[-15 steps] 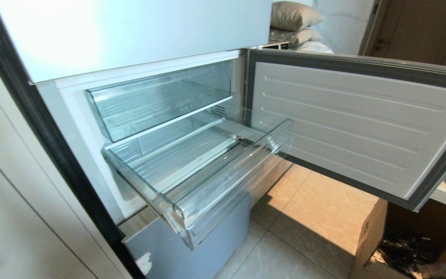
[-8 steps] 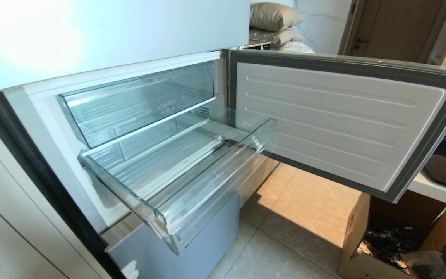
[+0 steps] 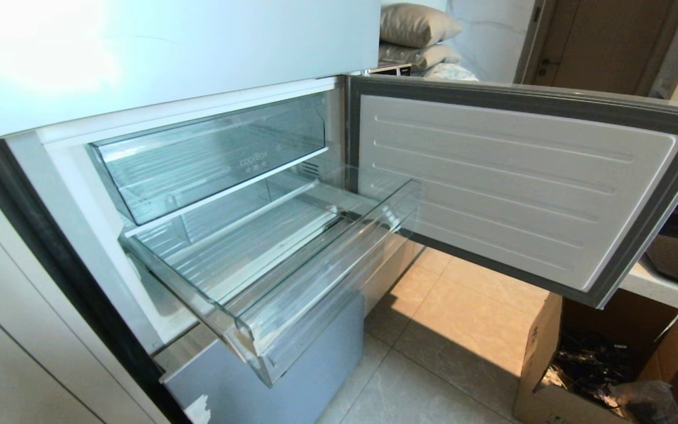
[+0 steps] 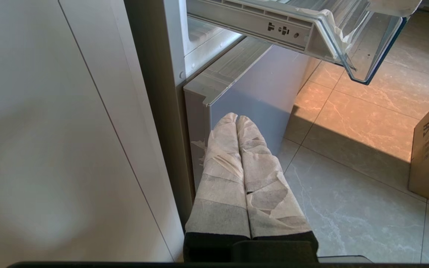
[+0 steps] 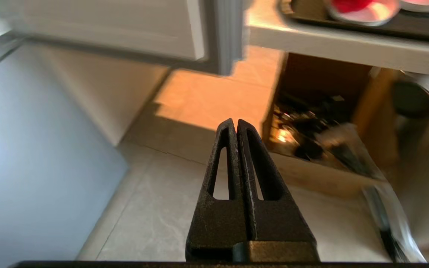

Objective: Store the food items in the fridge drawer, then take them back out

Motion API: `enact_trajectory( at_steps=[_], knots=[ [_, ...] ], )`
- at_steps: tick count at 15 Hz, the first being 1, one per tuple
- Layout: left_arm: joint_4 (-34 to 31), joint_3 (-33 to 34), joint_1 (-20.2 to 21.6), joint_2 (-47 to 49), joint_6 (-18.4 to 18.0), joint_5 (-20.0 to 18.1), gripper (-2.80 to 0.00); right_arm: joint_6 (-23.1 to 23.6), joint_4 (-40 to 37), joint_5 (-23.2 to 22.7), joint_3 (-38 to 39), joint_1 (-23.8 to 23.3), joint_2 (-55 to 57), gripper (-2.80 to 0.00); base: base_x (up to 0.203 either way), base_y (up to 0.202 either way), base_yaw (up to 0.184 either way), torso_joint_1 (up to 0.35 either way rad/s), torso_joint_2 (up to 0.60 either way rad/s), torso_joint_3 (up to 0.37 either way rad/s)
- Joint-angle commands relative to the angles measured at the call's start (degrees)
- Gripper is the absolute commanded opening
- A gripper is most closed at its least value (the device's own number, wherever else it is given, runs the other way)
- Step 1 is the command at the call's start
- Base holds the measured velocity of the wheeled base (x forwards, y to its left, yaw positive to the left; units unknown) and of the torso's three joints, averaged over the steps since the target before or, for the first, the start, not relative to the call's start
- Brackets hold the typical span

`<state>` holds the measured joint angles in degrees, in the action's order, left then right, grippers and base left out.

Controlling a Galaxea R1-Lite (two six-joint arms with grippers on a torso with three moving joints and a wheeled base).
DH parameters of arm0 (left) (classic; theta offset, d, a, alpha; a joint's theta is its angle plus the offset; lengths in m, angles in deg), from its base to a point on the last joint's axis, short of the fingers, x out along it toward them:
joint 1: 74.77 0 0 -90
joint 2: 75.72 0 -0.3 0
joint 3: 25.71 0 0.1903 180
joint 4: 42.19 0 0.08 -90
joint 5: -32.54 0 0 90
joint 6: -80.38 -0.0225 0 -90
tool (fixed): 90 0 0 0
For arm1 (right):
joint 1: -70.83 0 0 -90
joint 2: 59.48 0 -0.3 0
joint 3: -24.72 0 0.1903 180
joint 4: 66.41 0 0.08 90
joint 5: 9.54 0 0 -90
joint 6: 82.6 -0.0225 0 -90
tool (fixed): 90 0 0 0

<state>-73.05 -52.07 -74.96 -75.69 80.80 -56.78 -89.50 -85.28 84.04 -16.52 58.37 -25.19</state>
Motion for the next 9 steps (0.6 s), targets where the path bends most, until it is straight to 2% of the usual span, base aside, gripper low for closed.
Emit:
enact_trajectory(
  at_steps=[1, 3, 5, 6, 9],
  knots=[
    [-0.07, 0.01, 0.01, -0.02, 0.02, 0.02, -2.8, -0.46, 5.28, -0.08, -3.0, -6.4, 17.39, -2.8, 0.0, 0.0, 0.0, 0.0, 0.0, 0.0],
    [-0.03, 0.01, 0.01, -0.02, 0.02, 0.02, -2.8, -0.9, 12.9, -0.47, -6.38, -15.87, 26.28, -2.8, 0.0, 0.0, 0.0, 0.0, 0.0, 0.0],
    [-0.03, 0.01, 0.01, -0.02, 0.02, 0.02, -2.8, -0.86, 17.62, -0.86, -9.43, -20.65, 30.84, -2.8, 0.0, 0.0, 0.0, 0.0, 0.0, 0.0],
    [-0.06, 0.01, 0.01, -0.02, 0.02, 0.02, -2.8, -0.96, 18.36, -1.07, -10.04, -21.3, 32.57, 0.0, 0.0, 0.0, 0.0, 0.0, 0.0, 0.0],
    [-0.07, 0.01, 0.01, -0.02, 0.02, 0.02, -2.8, -1.44, 20.05, -2.42, -12.37, -23.58, 38.76, 0.0, 0.0, 0.0, 0.0, 0.0, 0.0, 0.0]
  ],
)
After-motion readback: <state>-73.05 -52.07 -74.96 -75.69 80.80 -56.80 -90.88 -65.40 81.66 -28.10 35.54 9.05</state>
